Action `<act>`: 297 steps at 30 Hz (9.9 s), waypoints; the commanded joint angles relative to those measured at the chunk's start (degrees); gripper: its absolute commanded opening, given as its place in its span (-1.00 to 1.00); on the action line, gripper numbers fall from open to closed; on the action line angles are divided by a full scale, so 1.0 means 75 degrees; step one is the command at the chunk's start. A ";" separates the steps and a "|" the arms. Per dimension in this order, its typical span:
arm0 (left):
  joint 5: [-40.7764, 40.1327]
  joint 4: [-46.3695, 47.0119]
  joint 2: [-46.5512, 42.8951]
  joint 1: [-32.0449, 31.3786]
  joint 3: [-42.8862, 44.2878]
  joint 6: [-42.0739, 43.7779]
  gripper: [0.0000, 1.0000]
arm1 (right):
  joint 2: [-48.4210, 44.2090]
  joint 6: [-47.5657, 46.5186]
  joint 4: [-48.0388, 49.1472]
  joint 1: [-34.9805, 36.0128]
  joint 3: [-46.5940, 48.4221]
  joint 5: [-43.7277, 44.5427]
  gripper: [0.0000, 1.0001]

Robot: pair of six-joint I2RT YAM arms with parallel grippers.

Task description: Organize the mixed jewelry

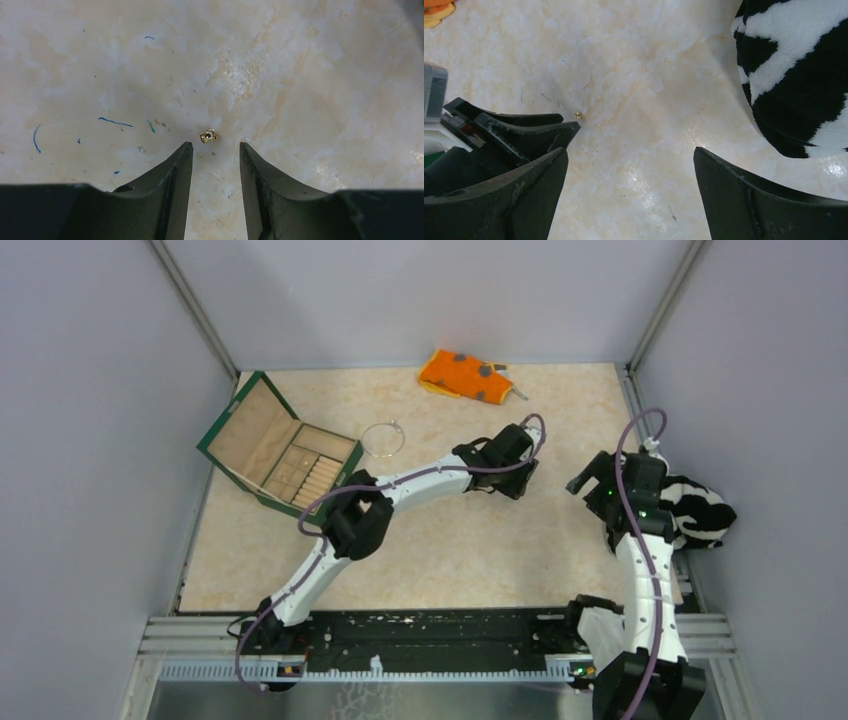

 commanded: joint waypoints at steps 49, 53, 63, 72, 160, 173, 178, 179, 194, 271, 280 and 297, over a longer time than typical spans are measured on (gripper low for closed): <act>-0.0522 -0.0344 0.0377 -0.0003 0.0611 0.0305 -0.22 | -0.0327 -0.0131 0.0557 -0.0040 -0.0190 -0.0737 0.89; -0.0634 -0.0356 0.0269 -0.0002 0.0533 0.0346 -0.18 | -0.0379 -0.0132 0.0511 -0.0040 -0.0166 -0.0714 0.89; -0.0544 -0.0267 0.0129 -0.0003 0.0235 0.0306 -0.43 | -0.0432 -0.0145 0.0494 -0.0040 -0.0162 -0.0725 0.88; -0.0515 -0.0148 -0.0007 -0.0003 0.0019 0.0293 -0.60 | -0.0450 -0.0132 0.0492 -0.0040 -0.0188 -0.0771 0.88; -0.1108 -0.0315 -0.2119 0.0447 -0.1241 0.0228 -1.00 | -0.0562 -0.0169 0.0423 -0.0040 -0.0243 -0.0857 0.88; -0.1525 -0.1549 -0.5774 0.4943 -0.5026 -0.0038 -1.00 | -0.0510 -0.0182 0.0550 -0.0026 0.0016 -0.1124 0.88; -0.1596 -0.1253 -0.5973 0.6371 -0.5505 -0.0116 -1.00 | -0.0430 -0.0155 0.0634 -0.0026 -0.0022 -0.1229 0.87; -0.1618 -0.1193 -0.5909 0.6518 -0.5520 -0.0118 -1.00 | -0.0419 -0.0155 0.0652 -0.0031 -0.0035 -0.1239 0.87; -0.1583 -0.0817 -0.4783 0.6946 -0.5441 -0.0454 -1.00 | -0.0472 -0.0116 0.0551 -0.0029 0.0057 -0.1252 0.87; 0.2901 0.0048 -0.3577 0.0936 -0.4674 0.0789 0.13 | -0.0970 -0.0257 0.0032 -0.0020 -0.0164 -0.0861 0.81; 0.1763 -0.0559 -0.4535 0.1437 -0.4573 0.0294 0.17 | 0.0162 0.1729 -0.0361 0.3536 -0.0192 0.1608 0.60; 0.2265 -0.0168 -0.4760 0.2782 -0.5432 -0.0937 0.17 | 0.2516 0.7084 -0.1096 0.6272 -0.0402 0.2917 0.21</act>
